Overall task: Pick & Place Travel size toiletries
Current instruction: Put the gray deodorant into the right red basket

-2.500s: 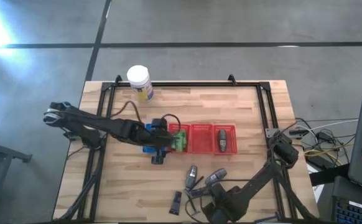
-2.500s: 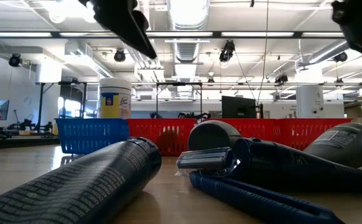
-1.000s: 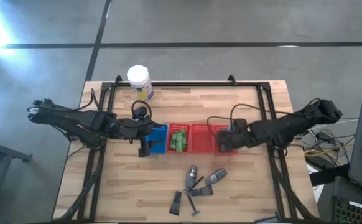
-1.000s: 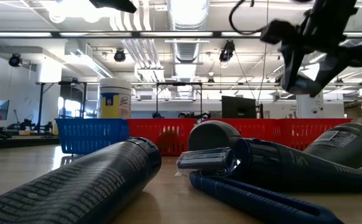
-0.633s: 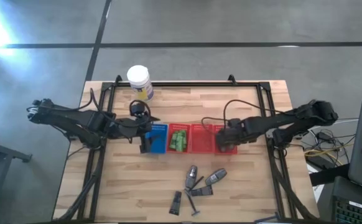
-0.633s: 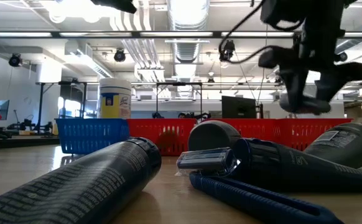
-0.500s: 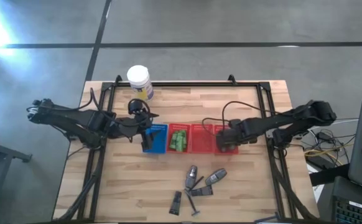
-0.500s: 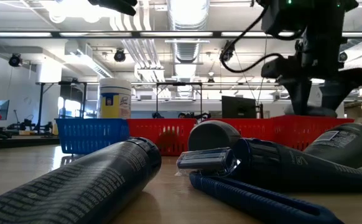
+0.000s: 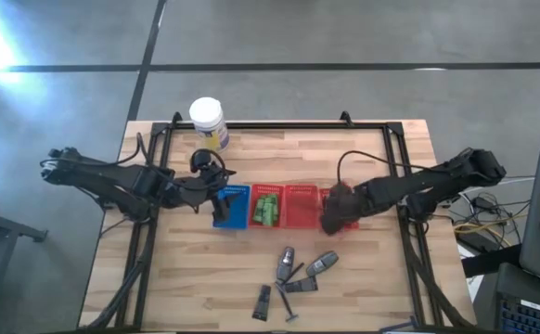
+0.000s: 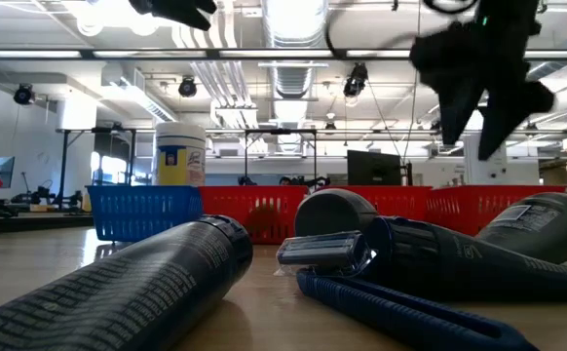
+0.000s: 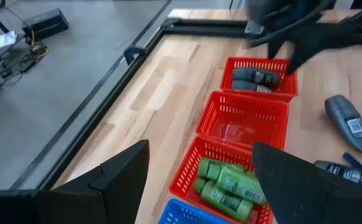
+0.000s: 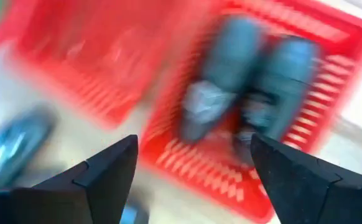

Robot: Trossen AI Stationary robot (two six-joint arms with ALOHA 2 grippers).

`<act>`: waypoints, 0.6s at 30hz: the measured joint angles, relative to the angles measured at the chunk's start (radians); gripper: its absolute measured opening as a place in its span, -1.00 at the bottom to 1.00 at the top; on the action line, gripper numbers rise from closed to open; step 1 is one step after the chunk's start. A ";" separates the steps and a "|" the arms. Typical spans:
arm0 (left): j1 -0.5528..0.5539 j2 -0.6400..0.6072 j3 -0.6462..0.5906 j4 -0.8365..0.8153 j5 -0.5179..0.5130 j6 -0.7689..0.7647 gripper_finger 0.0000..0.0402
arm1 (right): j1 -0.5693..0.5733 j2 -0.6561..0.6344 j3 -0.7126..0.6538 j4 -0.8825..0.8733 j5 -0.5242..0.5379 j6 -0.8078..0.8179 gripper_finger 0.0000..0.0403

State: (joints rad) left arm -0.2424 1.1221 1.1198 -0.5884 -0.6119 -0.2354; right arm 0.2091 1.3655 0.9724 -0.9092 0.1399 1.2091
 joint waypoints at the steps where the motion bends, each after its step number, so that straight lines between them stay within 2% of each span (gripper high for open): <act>1: 0.000 0.000 -0.007 0.001 0.000 -0.007 0.43 | 0.026 0.001 0.014 0.012 -0.023 -0.093 0.56; 4: 0.000 0.000 -0.031 0.001 -0.001 -0.022 0.43 | 0.125 0.028 0.044 0.049 -0.063 -0.356 0.59; 9: 0.000 0.000 -0.065 0.002 -0.001 -0.030 0.43 | 0.263 0.122 0.081 0.053 -0.062 -0.787 0.62; 18: 0.000 0.000 -0.081 0.003 0.000 -0.064 0.43 | 0.280 0.346 0.193 0.052 -0.078 -1.036 0.66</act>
State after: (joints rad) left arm -0.2428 1.1225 1.0389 -0.5850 -0.6121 -0.2996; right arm 0.4894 1.7118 1.1658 -0.8571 0.0617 0.1733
